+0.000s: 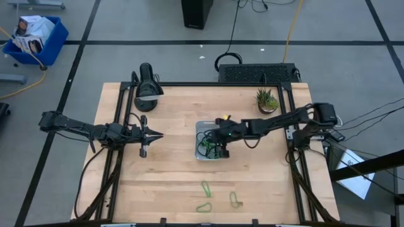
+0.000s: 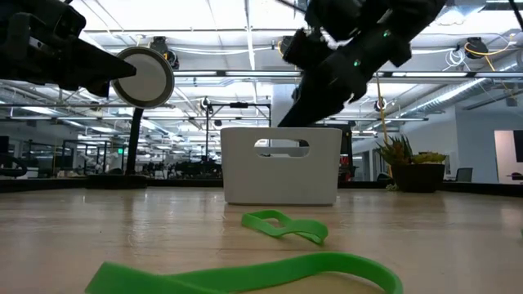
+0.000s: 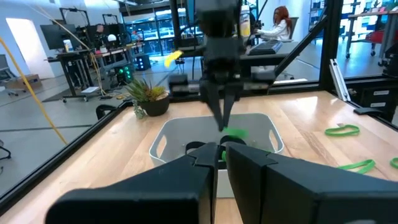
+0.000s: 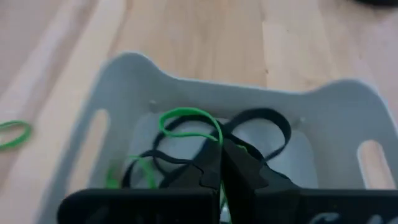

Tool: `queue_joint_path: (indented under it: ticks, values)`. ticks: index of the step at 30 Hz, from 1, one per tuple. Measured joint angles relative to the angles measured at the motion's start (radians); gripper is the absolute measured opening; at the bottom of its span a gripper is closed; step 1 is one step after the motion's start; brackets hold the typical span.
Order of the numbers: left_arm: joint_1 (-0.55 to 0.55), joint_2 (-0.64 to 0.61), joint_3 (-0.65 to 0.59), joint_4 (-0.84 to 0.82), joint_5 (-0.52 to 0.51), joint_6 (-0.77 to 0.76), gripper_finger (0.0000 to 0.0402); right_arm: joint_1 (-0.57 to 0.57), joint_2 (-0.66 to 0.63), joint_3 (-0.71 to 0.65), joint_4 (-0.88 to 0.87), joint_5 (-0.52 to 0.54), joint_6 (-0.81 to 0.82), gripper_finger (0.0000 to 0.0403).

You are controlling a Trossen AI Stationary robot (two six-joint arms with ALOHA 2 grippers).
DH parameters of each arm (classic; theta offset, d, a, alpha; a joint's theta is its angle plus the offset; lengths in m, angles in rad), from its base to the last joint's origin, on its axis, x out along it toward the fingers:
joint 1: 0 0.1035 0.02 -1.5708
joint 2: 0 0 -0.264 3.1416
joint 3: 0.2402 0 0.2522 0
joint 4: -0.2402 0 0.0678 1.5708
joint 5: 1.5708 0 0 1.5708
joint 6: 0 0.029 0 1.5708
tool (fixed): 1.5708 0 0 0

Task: Pick and place rubber bands into bin
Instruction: Put the green rubber band into the gray bin

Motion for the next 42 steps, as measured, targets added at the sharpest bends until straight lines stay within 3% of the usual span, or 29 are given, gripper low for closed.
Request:
queue_joint_path:
  ticks: [10, 22, 28, 35, 42]
  values:
    - [0.0, 0.0, 0.0, -0.011, 0.0, -0.001, 0.0042, -0.022, 0.061, 0.012, -0.013, -0.022, 0.057, 0.0016]
    - [0.0, 0.0, 0.0, -0.016, 0.0, 0.0, 0.0042, -0.022, 0.06, 0.012, -0.014, -0.02, 0.086, 0.0172]
    - [0.0, 0.0, 0.0, -0.016, 0.0, 0.0, 0.0042, -0.022, 0.058, 0.014, -0.052, -0.021, 0.131, 0.0216]
    - [0.0, 0.0, 0.0, -0.016, 0.0, 0.004, 0.0042, 0.026, 0.045, 0.162, -0.226, 0.015, 0.083, 0.0227]
    - [0.0, 0.0, 0.0, -0.017, 0.0, 0.002, 0.0042, 0.045, 0.039, 0.215, -0.303, 0.168, 0.006, 0.0214]
